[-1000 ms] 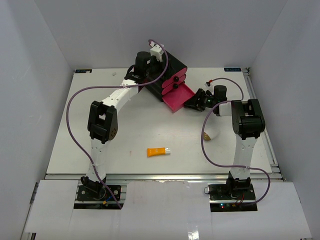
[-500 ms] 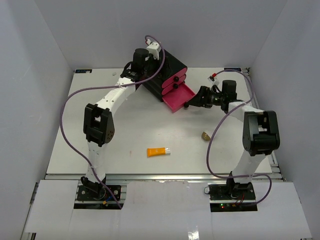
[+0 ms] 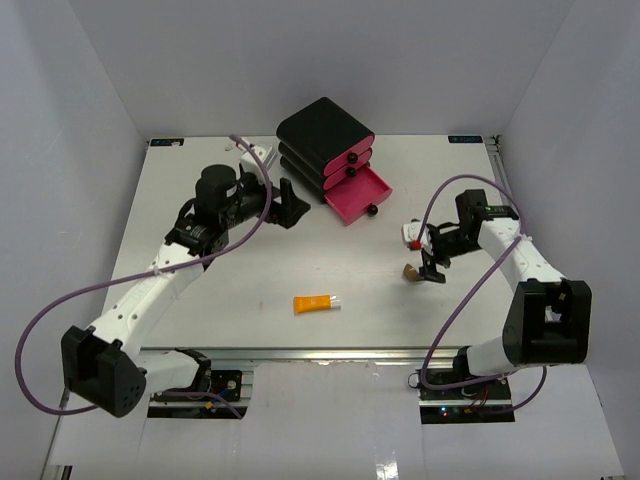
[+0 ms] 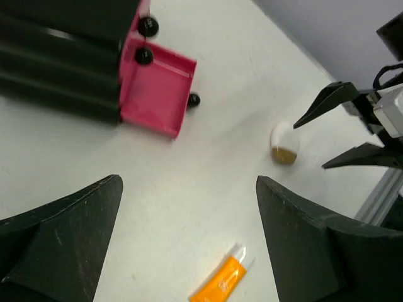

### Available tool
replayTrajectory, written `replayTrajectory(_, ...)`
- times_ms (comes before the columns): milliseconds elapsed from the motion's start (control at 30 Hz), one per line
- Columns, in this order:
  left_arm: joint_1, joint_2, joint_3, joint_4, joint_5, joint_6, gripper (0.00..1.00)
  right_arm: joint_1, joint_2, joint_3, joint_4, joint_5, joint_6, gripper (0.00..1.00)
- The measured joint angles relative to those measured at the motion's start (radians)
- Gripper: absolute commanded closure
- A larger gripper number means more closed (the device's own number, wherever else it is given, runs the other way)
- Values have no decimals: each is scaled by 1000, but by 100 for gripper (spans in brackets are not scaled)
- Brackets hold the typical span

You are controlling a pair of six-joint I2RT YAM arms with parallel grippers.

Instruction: Organize the makeup

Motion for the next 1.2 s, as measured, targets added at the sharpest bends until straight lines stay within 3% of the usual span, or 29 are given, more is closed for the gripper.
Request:
replayTrajectory(167, 1, -103, -209, -17, -5, 32, 2, 0, -28, -88, -113, 145, -275, 10)
replayTrajectory(367, 2, -124, -327, -27, -20, 56, 2, 2, -2, -87, -88, 242, -374, 10)
replayTrajectory(700, 2, -223, -369, -16, -37, 63, 2, 31, 94, -79, 23, 334, -369, 10)
replayTrajectory(1200, 2, -235, -375, -11, -42, 63, 2, 85, 195, -53, 89, 422, -298, 10)
